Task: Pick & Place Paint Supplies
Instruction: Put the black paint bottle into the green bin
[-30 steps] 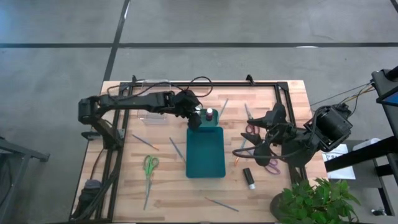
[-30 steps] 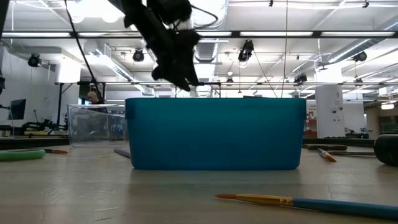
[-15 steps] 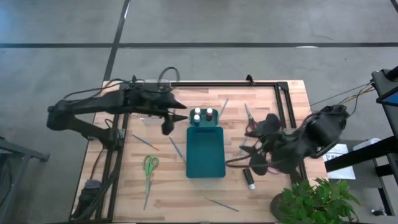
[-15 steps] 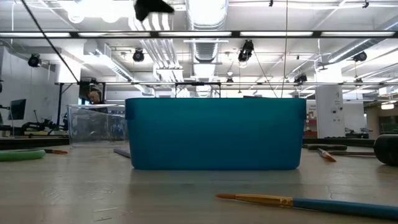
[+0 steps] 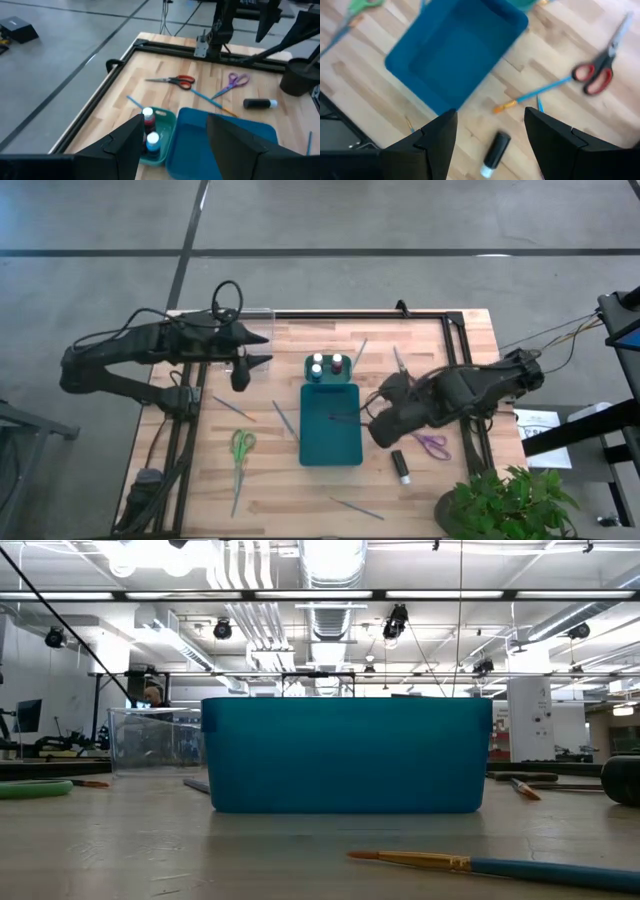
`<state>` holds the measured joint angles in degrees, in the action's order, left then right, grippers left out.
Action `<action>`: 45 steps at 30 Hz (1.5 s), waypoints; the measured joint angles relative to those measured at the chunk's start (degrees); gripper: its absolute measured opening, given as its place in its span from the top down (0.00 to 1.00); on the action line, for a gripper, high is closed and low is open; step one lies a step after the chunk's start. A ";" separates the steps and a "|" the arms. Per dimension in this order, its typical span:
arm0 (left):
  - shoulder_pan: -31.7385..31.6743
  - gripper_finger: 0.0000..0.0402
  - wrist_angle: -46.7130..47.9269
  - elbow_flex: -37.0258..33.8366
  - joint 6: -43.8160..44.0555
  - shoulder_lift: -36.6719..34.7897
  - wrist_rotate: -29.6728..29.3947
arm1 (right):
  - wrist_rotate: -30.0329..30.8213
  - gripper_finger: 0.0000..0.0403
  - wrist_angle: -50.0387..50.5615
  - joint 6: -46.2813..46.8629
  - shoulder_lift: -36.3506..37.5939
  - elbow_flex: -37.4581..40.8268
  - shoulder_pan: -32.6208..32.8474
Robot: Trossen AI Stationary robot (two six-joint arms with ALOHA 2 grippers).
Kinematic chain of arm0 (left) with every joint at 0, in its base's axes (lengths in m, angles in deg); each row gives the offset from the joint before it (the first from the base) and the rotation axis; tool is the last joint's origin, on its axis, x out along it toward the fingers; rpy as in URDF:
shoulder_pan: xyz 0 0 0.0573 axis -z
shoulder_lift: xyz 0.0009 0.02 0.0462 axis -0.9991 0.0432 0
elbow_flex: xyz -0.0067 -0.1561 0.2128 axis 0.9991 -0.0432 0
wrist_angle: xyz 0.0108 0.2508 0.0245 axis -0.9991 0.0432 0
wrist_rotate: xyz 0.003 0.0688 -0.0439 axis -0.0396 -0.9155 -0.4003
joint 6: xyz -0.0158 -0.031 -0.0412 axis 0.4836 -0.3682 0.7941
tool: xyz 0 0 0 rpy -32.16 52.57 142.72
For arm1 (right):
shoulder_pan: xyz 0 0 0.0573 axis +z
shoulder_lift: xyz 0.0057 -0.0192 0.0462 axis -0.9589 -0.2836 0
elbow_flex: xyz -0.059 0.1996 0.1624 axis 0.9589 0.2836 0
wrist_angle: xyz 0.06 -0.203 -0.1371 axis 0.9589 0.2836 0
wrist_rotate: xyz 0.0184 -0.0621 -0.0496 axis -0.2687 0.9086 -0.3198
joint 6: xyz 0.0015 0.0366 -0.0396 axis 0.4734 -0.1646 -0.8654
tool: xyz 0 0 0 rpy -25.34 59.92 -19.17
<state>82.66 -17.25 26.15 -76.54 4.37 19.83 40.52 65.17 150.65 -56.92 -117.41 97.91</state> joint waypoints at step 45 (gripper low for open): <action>0.00 0.45 3.91 0.00 0.11 -1.10 0.22 | -17.02 0.43 -43.86 33.50 0.75 50.73 13.71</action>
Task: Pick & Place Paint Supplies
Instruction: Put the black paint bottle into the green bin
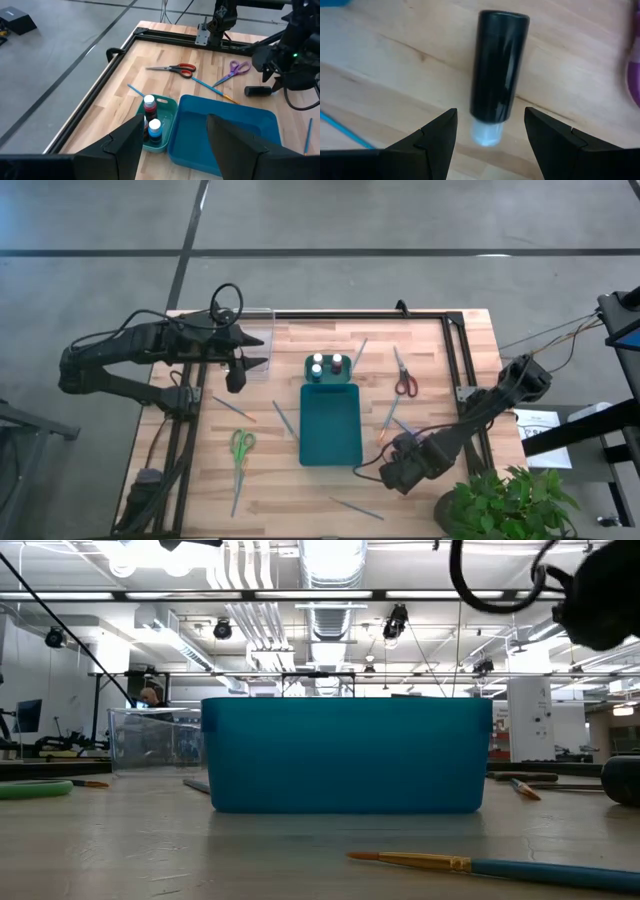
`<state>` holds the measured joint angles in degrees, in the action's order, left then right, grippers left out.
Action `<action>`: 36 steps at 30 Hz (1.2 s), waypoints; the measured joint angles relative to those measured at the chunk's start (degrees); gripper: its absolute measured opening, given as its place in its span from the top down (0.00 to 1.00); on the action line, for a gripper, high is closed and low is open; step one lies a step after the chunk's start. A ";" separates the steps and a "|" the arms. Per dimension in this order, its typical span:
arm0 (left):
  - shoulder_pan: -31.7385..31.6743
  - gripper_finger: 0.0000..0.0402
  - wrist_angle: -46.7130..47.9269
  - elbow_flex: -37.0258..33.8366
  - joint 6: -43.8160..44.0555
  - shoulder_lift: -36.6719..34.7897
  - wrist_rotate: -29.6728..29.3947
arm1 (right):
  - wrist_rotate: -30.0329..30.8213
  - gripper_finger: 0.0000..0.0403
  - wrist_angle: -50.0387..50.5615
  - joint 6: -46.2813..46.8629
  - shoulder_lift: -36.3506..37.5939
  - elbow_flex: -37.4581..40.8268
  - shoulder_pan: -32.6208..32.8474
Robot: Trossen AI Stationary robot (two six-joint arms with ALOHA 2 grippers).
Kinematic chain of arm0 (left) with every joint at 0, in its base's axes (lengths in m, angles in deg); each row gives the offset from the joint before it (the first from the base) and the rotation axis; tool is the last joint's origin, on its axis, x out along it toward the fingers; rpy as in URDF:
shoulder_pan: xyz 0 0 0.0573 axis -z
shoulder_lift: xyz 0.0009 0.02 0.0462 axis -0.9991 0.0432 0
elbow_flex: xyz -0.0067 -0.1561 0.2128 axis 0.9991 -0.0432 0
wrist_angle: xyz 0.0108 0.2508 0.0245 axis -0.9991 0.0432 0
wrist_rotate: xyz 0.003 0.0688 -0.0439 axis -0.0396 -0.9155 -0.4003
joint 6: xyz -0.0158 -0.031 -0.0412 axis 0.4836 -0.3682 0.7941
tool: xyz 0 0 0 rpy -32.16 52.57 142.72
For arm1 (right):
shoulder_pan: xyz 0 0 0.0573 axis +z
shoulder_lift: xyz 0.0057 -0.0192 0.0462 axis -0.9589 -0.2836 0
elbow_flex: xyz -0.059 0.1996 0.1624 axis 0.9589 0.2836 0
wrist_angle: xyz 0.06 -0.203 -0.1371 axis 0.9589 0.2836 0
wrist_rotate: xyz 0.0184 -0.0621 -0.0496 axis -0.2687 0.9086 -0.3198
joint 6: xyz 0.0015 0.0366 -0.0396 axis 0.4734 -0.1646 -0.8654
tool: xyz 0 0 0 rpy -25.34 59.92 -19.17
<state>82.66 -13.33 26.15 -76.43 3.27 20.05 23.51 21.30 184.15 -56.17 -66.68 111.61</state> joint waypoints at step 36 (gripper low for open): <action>0.00 0.45 -0.50 0.00 3.01 2.03 0.44 | 6.76 0.43 -6.32 -6.39 0.00 6.88 -7.63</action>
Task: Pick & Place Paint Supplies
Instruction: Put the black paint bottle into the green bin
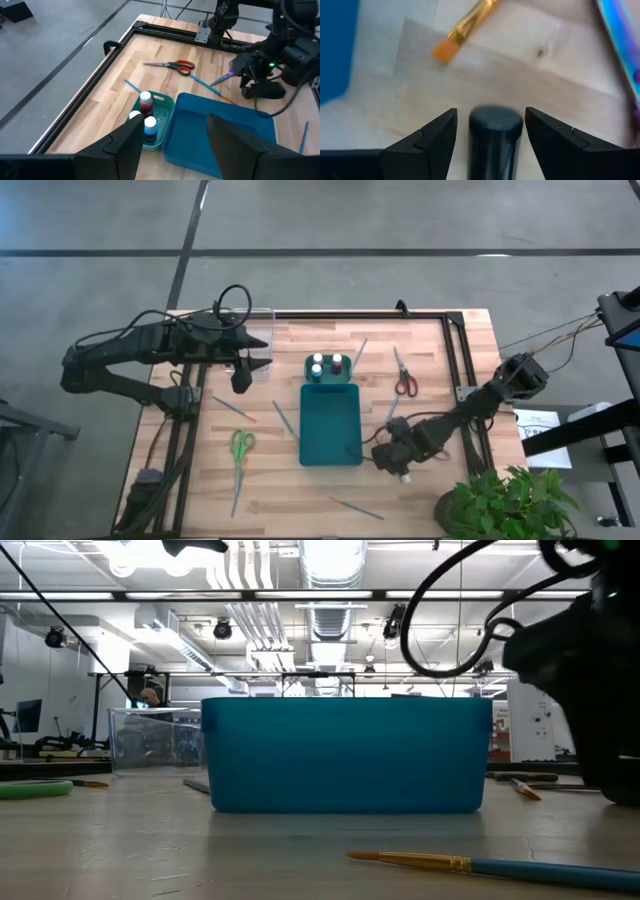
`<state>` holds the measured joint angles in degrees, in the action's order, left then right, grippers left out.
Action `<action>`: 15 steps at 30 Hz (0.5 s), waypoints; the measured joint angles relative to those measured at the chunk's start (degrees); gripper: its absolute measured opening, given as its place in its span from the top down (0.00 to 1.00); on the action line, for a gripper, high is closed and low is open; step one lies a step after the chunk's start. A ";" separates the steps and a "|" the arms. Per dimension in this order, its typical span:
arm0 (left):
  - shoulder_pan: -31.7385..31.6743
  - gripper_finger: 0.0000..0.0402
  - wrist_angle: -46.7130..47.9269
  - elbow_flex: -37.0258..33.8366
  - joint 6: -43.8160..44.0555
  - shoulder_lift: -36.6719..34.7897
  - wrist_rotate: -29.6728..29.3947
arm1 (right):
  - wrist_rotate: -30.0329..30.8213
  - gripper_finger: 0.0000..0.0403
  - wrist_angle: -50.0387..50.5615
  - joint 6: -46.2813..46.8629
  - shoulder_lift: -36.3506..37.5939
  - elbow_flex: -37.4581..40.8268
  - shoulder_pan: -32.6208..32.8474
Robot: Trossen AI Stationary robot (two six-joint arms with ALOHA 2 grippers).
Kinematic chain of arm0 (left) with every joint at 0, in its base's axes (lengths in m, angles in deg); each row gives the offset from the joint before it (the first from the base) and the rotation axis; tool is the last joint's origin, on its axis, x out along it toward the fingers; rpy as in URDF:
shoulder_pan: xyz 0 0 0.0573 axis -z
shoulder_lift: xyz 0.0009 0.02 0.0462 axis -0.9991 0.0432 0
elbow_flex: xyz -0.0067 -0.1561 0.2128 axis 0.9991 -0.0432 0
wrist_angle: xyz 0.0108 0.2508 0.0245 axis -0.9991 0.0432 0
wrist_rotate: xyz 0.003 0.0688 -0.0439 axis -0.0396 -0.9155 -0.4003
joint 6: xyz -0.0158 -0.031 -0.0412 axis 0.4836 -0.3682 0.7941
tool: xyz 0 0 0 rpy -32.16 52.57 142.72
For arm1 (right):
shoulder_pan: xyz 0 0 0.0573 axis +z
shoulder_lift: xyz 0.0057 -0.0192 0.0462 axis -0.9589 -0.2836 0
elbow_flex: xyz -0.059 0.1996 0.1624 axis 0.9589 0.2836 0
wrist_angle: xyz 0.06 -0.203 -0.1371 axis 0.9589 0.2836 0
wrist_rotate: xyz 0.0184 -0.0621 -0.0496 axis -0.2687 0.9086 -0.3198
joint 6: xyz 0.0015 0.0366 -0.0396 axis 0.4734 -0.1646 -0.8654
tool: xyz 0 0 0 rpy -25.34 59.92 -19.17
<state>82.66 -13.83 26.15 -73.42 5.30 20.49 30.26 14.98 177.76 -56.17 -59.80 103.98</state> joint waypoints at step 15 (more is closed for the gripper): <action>0.02 0.45 0.04 0.00 0.18 0.00 0.06 | -1.80 0.43 -1.93 0.82 0.00 0.85 0.33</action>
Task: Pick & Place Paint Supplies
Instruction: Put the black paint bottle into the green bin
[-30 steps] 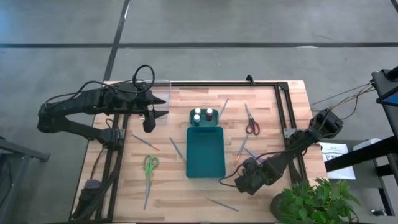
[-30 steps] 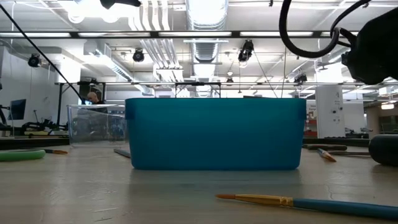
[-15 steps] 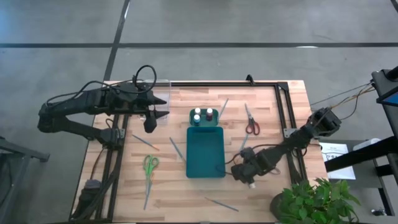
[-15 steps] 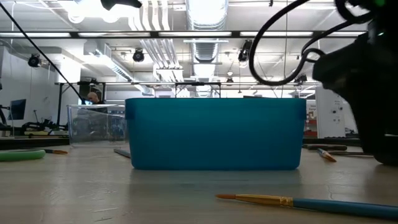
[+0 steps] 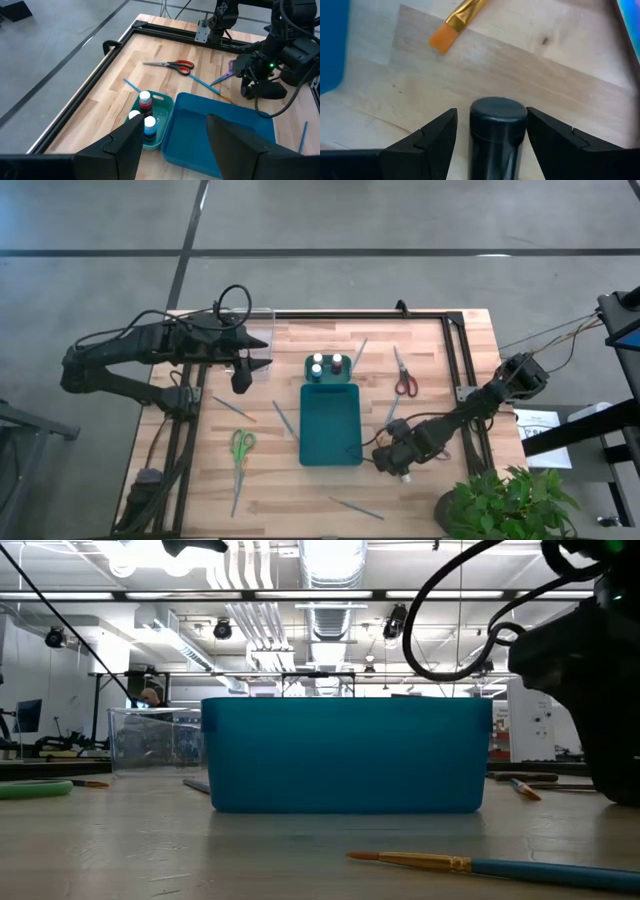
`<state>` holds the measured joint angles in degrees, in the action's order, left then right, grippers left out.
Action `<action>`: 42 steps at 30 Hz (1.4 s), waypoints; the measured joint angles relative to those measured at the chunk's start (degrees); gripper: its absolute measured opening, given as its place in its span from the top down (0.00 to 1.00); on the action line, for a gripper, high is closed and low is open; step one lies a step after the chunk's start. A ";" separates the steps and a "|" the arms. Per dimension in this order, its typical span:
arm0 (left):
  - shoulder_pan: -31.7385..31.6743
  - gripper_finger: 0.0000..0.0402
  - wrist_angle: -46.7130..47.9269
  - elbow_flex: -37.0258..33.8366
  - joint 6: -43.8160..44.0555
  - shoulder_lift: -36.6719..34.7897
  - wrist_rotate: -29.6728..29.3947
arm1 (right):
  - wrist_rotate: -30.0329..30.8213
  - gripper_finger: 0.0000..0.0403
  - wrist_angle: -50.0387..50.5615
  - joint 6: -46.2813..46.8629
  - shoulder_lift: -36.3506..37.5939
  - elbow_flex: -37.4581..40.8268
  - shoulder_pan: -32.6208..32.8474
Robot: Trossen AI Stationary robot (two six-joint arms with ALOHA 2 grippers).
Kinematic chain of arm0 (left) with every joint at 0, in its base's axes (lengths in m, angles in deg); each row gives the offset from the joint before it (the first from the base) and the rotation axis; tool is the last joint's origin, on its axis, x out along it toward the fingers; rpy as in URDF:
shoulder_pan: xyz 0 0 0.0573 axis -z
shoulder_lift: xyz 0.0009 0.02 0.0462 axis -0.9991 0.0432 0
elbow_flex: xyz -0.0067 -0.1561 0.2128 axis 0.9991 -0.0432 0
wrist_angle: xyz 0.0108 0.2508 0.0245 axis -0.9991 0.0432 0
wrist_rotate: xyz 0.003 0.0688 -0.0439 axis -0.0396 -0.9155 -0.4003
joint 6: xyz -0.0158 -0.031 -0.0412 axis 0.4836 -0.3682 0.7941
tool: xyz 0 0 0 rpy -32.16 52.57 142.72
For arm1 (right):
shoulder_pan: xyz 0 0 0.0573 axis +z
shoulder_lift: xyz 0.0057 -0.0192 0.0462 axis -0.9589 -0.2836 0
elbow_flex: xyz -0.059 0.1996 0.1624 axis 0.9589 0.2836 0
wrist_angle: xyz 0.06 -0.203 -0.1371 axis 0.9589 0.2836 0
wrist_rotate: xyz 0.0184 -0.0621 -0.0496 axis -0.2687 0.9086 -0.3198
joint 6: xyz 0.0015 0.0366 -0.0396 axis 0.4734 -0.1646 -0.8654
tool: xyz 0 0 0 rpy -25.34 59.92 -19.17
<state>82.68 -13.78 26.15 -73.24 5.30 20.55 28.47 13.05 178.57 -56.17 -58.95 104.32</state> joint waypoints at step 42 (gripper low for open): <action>12.31 0.45 -13.13 0.00 -9.31 -0.01 -9.26 | 59.81 0.63 -33.05 -46.59 33.81 0.79 2.32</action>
<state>94.99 -26.92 26.15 -82.55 5.30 11.30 88.28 -20.00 131.99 -22.36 -58.16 106.63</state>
